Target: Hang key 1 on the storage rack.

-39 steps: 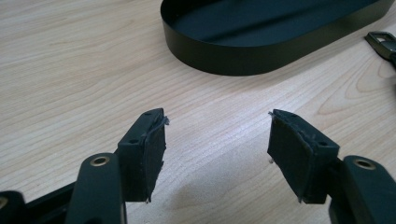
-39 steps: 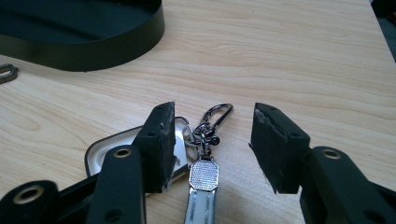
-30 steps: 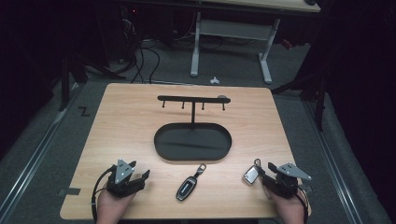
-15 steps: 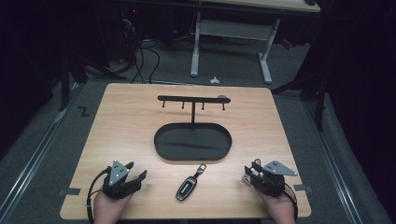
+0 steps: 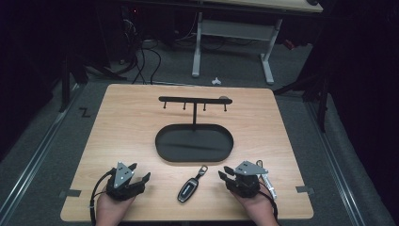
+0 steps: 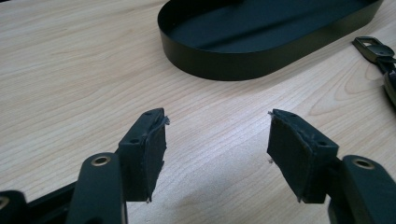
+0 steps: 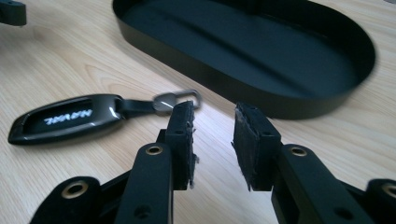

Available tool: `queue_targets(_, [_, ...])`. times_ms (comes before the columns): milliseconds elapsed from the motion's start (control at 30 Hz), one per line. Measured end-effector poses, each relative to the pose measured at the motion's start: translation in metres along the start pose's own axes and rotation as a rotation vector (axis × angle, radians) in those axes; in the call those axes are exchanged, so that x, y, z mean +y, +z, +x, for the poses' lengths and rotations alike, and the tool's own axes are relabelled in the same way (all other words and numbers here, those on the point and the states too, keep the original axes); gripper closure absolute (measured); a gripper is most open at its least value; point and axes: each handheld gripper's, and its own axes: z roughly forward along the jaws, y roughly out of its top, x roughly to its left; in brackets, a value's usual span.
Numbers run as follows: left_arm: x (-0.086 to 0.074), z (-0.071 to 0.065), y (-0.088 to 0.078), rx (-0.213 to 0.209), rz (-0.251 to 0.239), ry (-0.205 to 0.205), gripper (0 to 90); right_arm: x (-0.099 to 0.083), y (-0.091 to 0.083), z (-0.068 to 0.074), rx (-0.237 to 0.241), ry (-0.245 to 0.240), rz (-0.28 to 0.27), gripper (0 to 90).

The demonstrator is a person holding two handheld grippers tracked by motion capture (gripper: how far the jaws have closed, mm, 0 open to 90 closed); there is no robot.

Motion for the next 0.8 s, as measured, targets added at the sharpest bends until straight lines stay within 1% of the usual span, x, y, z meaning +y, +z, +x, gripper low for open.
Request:
queue_targets(33, [0.000,0.000,0.000,-0.001,-0.002,0.001,37.1,0.002,0.003,0.003,0.006,-0.002,0.002,69.1])
queue_targets(67, [0.000,0.000,0.000,-0.001,-0.005,0.000,36.9,0.008,0.009,0.012,0.024,-0.017,0.002,69.9])
queue_targets(100, [0.000,0.000,0.000,-0.002,-0.006,-0.001,36.9,0.008,0.009,0.012,0.024,-0.017,0.002,69.9])
queue_targets(133, [0.000,0.000,0.000,-0.003,-0.007,-0.002,36.7,0.010,0.011,0.017,0.031,-0.026,-0.001,71.3])
queue_targets(167, [0.000,0.000,0.000,-0.002,-0.009,-0.003,36.7,0.012,0.014,0.026,0.057,-0.028,-0.002,80.6])
queue_targets(200, [-0.001,0.000,-0.001,-0.002,-0.008,-0.002,36.7,0.012,0.014,0.026,0.057,-0.028,-0.002,80.6])
queue_targets(233, [-0.001,0.000,-0.001,-0.001,-0.008,-0.003,36.7,0.011,0.015,0.029,0.069,-0.026,-0.005,87.4])
queue_targets(267, [-0.001,0.000,-0.001,0.000,-0.007,-0.003,36.7,0.009,0.016,0.036,0.100,-0.026,-0.011,90.0])
queue_targets(300, [-0.001,0.000,-0.001,0.000,-0.007,-0.003,36.7,0.009,0.016,0.036,0.100,-0.026,-0.011,90.0])
queue_targets(367, [-0.002,0.000,-0.002,0.003,-0.007,-0.002,36.7,0.009,0.017,0.043,0.123,-0.053,-0.001,90.0])
queue_targets(400, [-0.002,0.000,-0.002,0.005,-0.006,-0.001,36.7,0.009,0.017,0.046,0.145,-0.051,-0.002,90.0])
queue_targets(433, [-0.003,-0.001,-0.003,0.008,-0.007,-0.002,36.7,0.009,0.018,0.049,0.155,-0.055,-0.001,90.0])
queue_targets(500, [-0.004,0.000,-0.005,0.011,-0.005,-0.002,36.7,0.010,0.024,0.058,0.181,-0.078,0.006,90.0])
queue_targets(633, [-0.007,0.001,-0.009,0.017,-0.006,-0.005,36.6,0.011,0.036,0.071,0.221,-0.112,0.023,89.8])
queue_targets(700, [-0.008,0.002,-0.012,0.020,-0.004,-0.009,36.6,0.011,0.042,0.078,0.234,-0.140,0.041,89.9])
queue_targets(800, [-0.010,0.005,-0.016,0.020,-0.010,-0.028,36.7,0.011,0.048,0.085,0.250,-0.159,0.064,89.9])
